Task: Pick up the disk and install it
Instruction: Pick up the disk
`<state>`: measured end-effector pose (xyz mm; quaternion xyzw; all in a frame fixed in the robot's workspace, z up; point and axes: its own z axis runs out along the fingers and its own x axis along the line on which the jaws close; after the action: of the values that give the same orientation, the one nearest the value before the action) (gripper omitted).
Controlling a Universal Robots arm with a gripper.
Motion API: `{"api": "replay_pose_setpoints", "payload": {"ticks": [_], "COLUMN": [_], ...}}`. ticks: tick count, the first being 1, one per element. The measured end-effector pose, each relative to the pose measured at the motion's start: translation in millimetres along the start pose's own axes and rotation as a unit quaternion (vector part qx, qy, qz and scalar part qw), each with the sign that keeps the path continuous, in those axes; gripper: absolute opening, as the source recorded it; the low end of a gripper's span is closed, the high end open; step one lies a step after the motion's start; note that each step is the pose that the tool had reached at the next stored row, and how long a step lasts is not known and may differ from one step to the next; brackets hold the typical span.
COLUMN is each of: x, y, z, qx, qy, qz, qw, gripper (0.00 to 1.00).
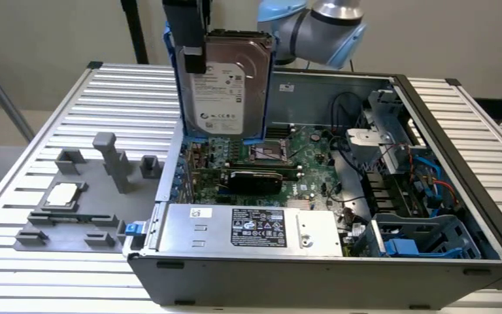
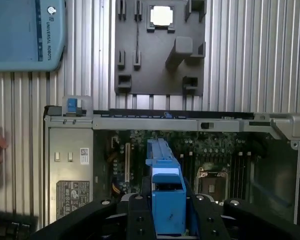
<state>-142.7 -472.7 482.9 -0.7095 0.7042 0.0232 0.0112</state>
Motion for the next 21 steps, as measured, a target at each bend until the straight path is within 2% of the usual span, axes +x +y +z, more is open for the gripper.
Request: {"api": "replay_pose_setpoints", "payload": {"ticks": [21], "x": [30.3], "y": [-95.2], "z": [-3.1], "qx": [0.0], "qy": [-0.0009], "qz": [0.0], "qw": [1.0], "gripper": [0.0]}}
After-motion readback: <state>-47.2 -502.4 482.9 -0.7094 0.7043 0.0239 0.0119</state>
